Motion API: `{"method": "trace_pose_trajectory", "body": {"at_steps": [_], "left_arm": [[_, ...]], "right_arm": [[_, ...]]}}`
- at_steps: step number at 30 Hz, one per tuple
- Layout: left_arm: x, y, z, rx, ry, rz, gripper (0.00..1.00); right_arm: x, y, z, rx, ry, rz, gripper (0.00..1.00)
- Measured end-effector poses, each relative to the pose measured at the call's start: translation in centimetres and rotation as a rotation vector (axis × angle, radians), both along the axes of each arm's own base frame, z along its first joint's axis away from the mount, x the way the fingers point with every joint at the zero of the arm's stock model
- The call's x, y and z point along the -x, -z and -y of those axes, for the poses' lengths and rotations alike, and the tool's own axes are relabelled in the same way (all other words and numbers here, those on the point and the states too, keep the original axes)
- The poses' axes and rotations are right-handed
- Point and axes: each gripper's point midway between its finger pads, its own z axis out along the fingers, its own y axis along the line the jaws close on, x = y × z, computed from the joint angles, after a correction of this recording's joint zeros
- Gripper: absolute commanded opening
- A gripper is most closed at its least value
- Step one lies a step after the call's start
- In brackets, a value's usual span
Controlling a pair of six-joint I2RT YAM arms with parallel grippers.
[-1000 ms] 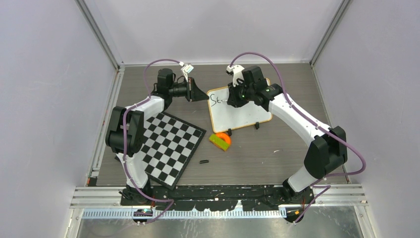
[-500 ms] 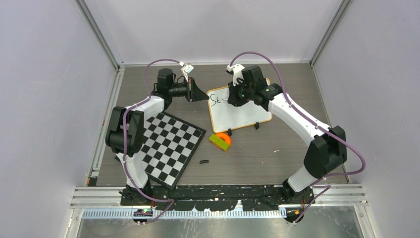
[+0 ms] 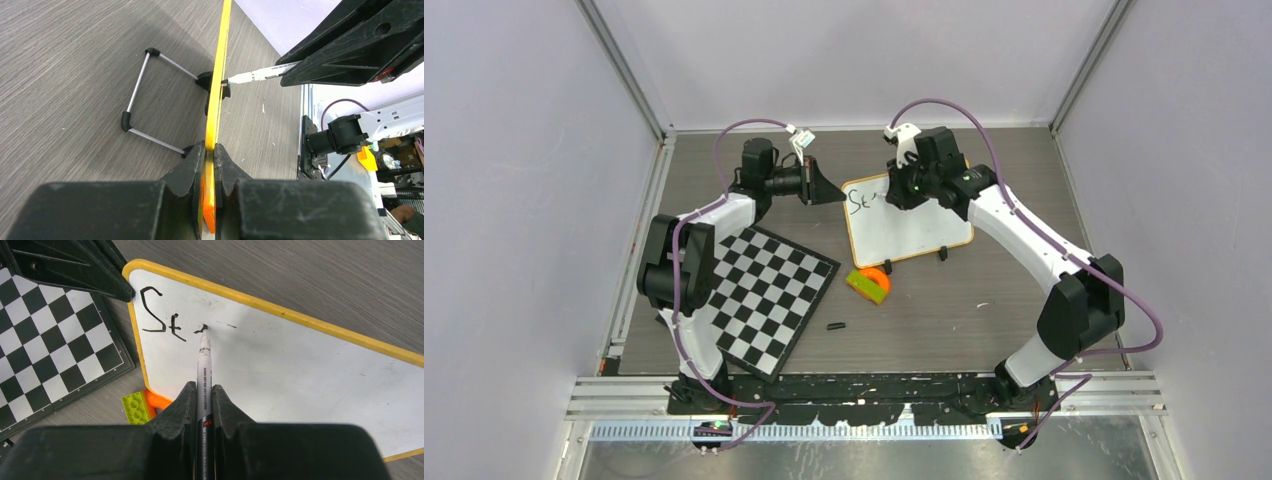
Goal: Write a sentence on the whiteboard
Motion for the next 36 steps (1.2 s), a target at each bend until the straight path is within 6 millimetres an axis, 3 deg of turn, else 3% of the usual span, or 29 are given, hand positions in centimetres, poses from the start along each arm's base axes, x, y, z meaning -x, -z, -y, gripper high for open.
{"method": "trace_pose_trajectory", "body": {"at_steps": [9, 22, 36], "left_arm": [[0.0, 0.0, 0.0, 0.0, -0.001, 0.0, 0.0], [-0.2, 0.1, -0.1, -0.004, -0.009, -0.001, 0.0], [-0.1, 0.1, -0.1, -0.004, -0.01, -0.002, 0.0]], "right_arm": [[-0.5, -0.5, -0.4, -0.011, -0.006, 0.007, 0.0], [-0.2, 0.1, -1.2, -0.019, -0.035, -0.018, 0.0], [0.6, 1.2, -0.7, -0.003, -0.033, -0.04, 0.0]]}}
